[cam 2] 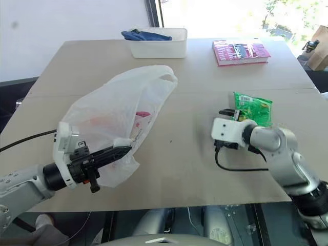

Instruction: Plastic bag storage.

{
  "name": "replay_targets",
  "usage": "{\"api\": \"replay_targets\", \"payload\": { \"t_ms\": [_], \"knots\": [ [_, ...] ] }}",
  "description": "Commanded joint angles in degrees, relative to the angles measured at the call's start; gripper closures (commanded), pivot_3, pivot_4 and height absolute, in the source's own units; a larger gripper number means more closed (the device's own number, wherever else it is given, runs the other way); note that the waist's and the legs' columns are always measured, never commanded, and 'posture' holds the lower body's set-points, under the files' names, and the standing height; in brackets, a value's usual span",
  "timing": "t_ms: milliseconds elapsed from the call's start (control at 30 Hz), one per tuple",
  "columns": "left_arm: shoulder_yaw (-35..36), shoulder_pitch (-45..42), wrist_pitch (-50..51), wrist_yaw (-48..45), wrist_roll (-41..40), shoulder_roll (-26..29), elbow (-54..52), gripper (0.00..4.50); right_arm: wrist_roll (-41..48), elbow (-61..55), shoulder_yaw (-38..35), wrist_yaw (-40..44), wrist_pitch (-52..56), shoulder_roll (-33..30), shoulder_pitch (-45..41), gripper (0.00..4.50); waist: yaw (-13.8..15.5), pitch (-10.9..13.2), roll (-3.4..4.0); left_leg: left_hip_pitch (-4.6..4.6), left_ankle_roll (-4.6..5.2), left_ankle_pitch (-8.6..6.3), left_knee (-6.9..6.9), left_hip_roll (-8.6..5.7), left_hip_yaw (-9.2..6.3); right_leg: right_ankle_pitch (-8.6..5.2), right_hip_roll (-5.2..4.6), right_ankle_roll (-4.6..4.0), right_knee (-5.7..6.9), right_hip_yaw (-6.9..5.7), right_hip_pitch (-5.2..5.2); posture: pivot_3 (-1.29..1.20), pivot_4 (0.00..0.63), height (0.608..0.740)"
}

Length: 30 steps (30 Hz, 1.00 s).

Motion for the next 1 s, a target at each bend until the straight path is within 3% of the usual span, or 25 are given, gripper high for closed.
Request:
{"api": "replay_targets", "payload": {
  "t_ms": [33, 100, 167, 267, 300, 367, 433, 533, 767, 1000],
  "knots": [
    [-0.52, -1.77, -0.88, -2.43, 1.87, 0.67, 0.95, 4.5, -4.11, -5.11, -4.57, -3.66, 0.2, -1.53, 5.91, 0.07, 0.19, -0.02, -0.03, 0.0, 0.0, 0.0, 0.01, -0.01, 0.0, 0.0, 0.0, 0.0, 0.0, 0.0, 0.0, 0.0, 0.15, 0.74],
    [-1.44, -3.29, -0.77, -3.4, 2.75, 0.78, 1.89, 4.5, -7.38, -5.09, -5.48, -6.93, -2.2, -2.12, 9.54, 0.07, 0.83, -0.02, -0.03, 0.0, 0.0, 0.0, 0.01, -0.02, -0.03, 0.0, -0.01, 0.0, -0.01, 0.0, 0.02, 0.0, 0.15, 0.74],
    [-2.02, -4.47, -0.52, -4.1, 3.23, 0.83, 2.59, 4.5, -4.88, -7.27, -8.67, -10.39, 4.1, 5.0, 10.82, 0.07, 0.88, -0.04, -0.07, 0.01, 0.0, 0.0, 0.02, -0.02, 0.0, 0.0, 0.01, 0.0, 0.02, -0.01, 0.0, 0.0, 0.15, 0.74],
    [-2.46, -5.52, -0.09, -5.04, 3.7, 0.92, 3.34, 4.5, 10.26, -17.95, -21.14, -7.49, 30.95, 28.17, 6.09, 0.07, 0.61, -0.05, -0.09, 0.08, -0.05, 0.03, -0.02, 0.12, 0.01, -0.01, 0.12, -0.01, 0.17, 0.07, -0.01, 0.0, 0.15, 0.74],
    [-2.57, -5.69, 0.07, -5.47, 3.84, 0.97, 3.54, 4.5, 15.23, -21.24, -25.9, -4.6, 37.79, 32.84, 4.65, 0.07, 0.57, -0.04, -0.03, 0.08, -0.05, 0.02, 0.02, 0.18, 0.0, -0.01, 0.16, -0.01, 0.16, 0.09, 0.01, 0.0, 0.15, 0.74],
    [-3.0, -5.91, 0.27, -6.28, 4.32, 1.03, 3.76, 4.5, 23.39, -25.25, -36.97, 2.61, 50.56, 39.66, 0.62, 0.07, 0.72, -0.04, 0.04, 0.11, -0.09, 0.04, -0.03, 0.18, -0.01, 0.0, 0.18, -0.02, 0.21, 0.1, -0.01, 0.0, 0.15, 0.74],
    [-3.54, -6.33, 0.4, -6.86, 4.76, 0.92, 4.07, 4.5, 28.79, -25.98, -46.67, 7.88, 60.98, 41.22, 0.03, 0.07, 1.12, -0.04, 0.03, 0.11, -0.06, 0.03, -0.03, 0.09, -0.02, 0.0, 0.09, -0.02, 0.18, 0.05, 0.01, 0.0, 0.15, 0.74],
    [-4.13, -7.01, 0.74, -7.36, 4.99, 0.67, 4.59, 4.5, 37.84, -25.98, -56.03, 9.03, 63.64, 44.55, 6.03, 0.07, 1.89, -0.08, -0.02, 0.11, 0.06, -0.04, -0.04, -0.1, -0.21, 0.01, -0.09, -0.03, -0.04, -0.05, 0.12, 0.0, 0.15, 0.74],
    [-4.4, -7.82, 1.53, -7.94, 4.84, 0.71, 4.9, 4.5, 41.1, -25.97, -67.57, -9.3, 63.64, 66.93, 2.58, 0.07, 0.01, -0.05, 0.3, 0.34, 0.02, -0.01, -0.14, -0.08, 0.14, 0.0, -0.08, -0.03, 0.37, 0.15, -0.02, 0.0, 0.15, 0.74],
    [-4.33, -9.53, 2.98, -6.95, 3.89, 0.6, 4.82, 4.5, 44.95, -14.54, -78.01, -21.68, 63.64, 70.02, -9.85, 0.07, -0.67, -0.06, 0.3, 0.79, 0.05, -0.02, -0.18, -0.04, 0.53, 0.0, -0.03, -0.03, 0.61, 0.5, 0.14, 0.0, 0.15, 0.74]
  ]
}}
